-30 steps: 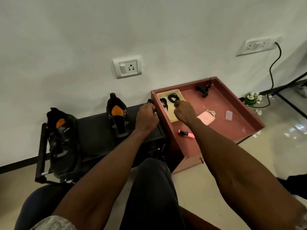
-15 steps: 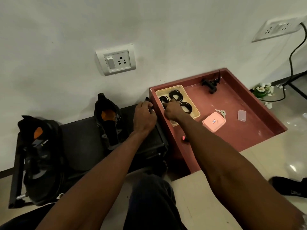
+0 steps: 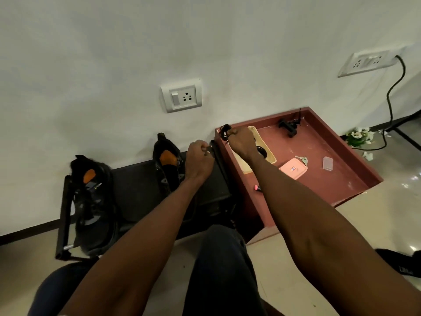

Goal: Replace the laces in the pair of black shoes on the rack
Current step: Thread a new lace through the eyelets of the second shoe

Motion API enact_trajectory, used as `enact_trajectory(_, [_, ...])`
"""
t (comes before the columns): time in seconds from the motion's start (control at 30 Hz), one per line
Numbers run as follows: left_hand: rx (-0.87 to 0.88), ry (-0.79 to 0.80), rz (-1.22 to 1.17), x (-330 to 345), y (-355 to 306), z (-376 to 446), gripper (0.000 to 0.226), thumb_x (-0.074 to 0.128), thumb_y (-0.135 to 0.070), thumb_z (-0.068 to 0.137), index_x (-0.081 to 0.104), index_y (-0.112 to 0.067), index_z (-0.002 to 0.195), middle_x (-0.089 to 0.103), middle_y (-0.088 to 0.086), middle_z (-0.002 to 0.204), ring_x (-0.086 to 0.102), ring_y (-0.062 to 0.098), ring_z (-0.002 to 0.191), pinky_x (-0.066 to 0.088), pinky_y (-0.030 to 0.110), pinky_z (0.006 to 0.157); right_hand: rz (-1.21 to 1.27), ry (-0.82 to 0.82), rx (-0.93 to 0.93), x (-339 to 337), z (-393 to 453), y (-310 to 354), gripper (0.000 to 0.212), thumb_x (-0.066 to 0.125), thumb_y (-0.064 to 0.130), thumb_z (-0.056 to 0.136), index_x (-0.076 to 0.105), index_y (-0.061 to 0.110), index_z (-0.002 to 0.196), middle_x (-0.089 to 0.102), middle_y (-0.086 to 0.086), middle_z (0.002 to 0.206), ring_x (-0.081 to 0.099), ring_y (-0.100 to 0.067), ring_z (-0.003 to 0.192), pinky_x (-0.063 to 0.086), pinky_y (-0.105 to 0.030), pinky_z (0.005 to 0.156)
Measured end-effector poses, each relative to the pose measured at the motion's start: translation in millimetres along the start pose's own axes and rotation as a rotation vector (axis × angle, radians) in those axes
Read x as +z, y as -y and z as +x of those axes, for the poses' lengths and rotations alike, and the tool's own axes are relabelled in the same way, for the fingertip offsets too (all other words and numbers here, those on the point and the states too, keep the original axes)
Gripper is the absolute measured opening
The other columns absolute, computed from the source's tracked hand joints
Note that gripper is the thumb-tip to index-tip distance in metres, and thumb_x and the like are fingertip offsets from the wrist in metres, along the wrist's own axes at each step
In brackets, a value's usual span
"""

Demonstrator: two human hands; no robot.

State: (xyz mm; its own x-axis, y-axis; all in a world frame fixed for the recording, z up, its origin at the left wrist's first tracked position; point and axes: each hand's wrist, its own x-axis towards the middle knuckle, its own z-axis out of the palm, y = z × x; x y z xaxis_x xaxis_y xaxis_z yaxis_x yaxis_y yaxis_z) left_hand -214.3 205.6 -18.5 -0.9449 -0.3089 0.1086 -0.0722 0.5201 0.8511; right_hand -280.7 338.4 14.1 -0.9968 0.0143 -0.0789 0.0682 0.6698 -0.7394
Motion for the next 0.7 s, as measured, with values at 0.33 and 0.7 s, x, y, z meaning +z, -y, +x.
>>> enact_trajectory(0.33, [-0.414,0.078,-0.668,-146,-12,-70,0.022,0.053,-0.036,0.102,0.063,-0.017,0.099,0.070,0.007,0.088,0.066,0.021,0.077,0.057,0.035,0.077,0.267,0.368,-0.020,8,-123,103,0.014,0.073,0.005,0.082,0.076,-0.006,0.090,0.073,-0.020,0.078,0.065,-0.020,0.061,0.055,-0.028,0.066])
enact_trajectory(0.7, [-0.416,0.218,-0.313,-221,36,-134,0.006,0.069,-0.002,0.088,0.070,-0.006,0.083,0.070,0.013,0.086,0.064,0.023,0.080,0.058,0.028,0.063,0.082,0.649,-0.143,43,-210,110,0.006,0.072,0.006,0.088,0.066,0.006,0.088,0.061,-0.006,0.064,0.058,-0.014,0.054,0.052,-0.022,0.054])
